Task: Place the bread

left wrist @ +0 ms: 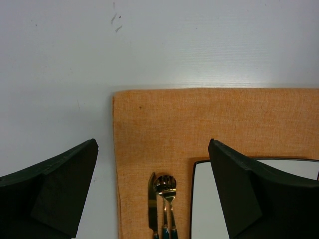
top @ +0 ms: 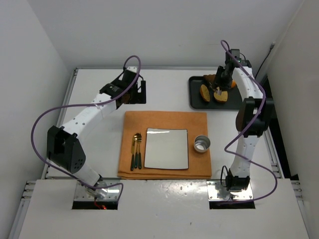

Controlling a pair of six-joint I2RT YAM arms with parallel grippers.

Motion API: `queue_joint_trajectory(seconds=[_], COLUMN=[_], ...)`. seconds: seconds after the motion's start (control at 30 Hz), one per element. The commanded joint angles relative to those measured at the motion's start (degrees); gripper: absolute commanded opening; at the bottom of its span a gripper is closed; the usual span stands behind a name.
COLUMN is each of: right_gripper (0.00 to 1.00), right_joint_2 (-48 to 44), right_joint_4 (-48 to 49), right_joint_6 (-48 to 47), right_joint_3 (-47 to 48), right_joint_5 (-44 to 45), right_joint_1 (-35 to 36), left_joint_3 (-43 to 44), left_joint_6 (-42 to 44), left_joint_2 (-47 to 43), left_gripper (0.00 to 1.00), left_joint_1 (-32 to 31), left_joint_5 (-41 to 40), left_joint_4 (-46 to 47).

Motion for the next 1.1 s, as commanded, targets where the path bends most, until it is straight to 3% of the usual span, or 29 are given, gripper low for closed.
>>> queue_joint_trajectory(seconds=[0.0,0.17,0.4,0.67,1.07], right_gripper=[0.43,0.43,0.17,0.06,0.05], right_joint_2=[0.3,-0.3,-0.9,-9.9,-17.7], right_joint_4=[3.1,4.7,5.3,8.3,8.2], right_joint_6=[-0.8,-1.3,-0.8,-0.3,-0.3], right_joint_3=[1.3,0.7,-0.2,-6.4,-12.1], right_joint_5=[-0.9,-0.9,-0.4,-0.4,0.1], right_joint_1=[1.0,1.0,1.5,1.5,1.5], left_joint_3=[2.0,1.5,1.5,1.0,1.5], left_joint_6=[-0.3,-0.3,-0.8,-0.8,-0.8], left_joint_2=[0.0,0.0,0.6,0.1,-0.4], left_gripper=[0.99,0.99,0.99,0.99,0.99], left_joint_1=[0.4,0.4,0.4,0.4,0.4], left_joint_5=[-0.7,-0.7,-0.2,-0.2,-0.2], left_joint_4=[0.1,0.1,0.1,0.1,0.1])
